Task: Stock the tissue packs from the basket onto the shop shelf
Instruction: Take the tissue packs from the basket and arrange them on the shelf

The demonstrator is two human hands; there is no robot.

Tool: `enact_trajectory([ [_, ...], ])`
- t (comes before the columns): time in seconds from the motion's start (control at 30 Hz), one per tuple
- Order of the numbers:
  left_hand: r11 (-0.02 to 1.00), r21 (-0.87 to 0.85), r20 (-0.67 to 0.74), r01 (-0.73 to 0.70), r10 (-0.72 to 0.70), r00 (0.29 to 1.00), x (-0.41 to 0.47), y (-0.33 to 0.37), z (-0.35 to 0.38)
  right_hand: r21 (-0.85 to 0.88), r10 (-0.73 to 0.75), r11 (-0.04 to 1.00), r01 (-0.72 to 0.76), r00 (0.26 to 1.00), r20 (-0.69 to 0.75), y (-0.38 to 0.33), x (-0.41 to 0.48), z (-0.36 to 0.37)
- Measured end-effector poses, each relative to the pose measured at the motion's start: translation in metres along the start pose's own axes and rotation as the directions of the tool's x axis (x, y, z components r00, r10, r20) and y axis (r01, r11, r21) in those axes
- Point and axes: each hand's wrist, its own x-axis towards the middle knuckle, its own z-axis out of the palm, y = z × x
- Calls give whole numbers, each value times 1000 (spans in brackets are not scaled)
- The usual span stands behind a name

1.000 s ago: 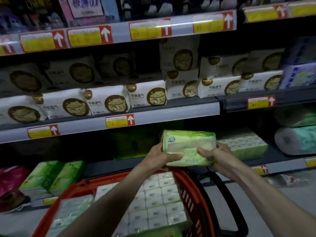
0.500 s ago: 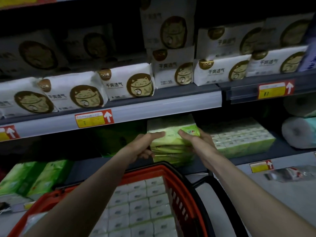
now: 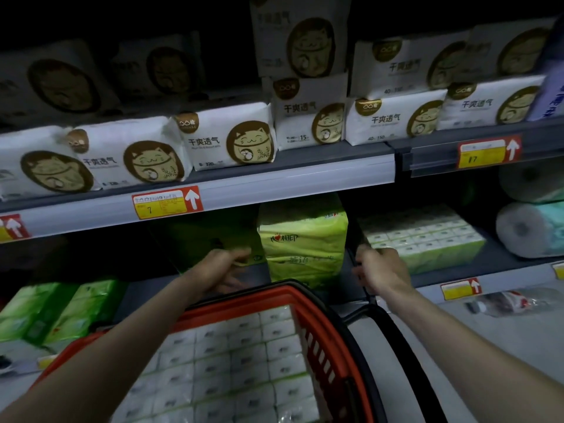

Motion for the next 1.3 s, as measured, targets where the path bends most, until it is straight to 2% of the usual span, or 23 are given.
enact_trajectory([
  [0.03,994,104,-38,-18,22,999,2,-4,-2,-122,8,992,1,997,71,2,0,-5],
  [0.1,966,251,-12,-60,65,998,4,-8,-1,-415,48,907,78,957,285,0,0,-10],
  [0.13,948,304,50,-92,80,996,6,-8,3,-517,74,843,151,918,390,-5,-2,-10],
  [0.2,875,459,226,-156,55,973,9,-1,15,-645,121,709,285,853,508,-10,-3,2],
  [0.27,782,595,327,-187,-23,945,11,12,29,-654,152,658,373,785,601,-6,5,20],
  [0.33,774,607,379,-181,-82,922,15,22,42,-627,185,680,380,739,648,-2,15,37],
  [0.43,769,582,417,-263,-5,909,25,32,61,-574,141,693,436,699,701,4,32,61],
  [0.57,722,616,385,-316,74,920,55,23,78,-563,50,655,505,714,699,10,50,78],
  [0.67,797,536,317,-278,115,941,78,17,83,-545,32,671,503,714,699,7,64,81],
  [0.77,797,544,238,-262,153,959,103,18,83,-522,-15,695,495,736,677,3,77,87],
  [0.87,861,456,186,-224,154,970,120,18,84,-526,-80,677,515,762,642,4,91,90],
  [0.97,920,353,177,-172,115,977,138,14,81,-563,-125,603,565,764,633,2,99,91],
  [1.03,921,360,155,-146,96,983,146,14,79,-568,-152,573,591,758,634,1,102,92],
  [1.17,892,425,156,-157,99,983,151,9,76,-574,-171,547,609,753,636,3,107,96],
  [1.3,892,411,198,-189,116,973,144,7,80,-564,-124,568,599,740,661,3,104,94],
])
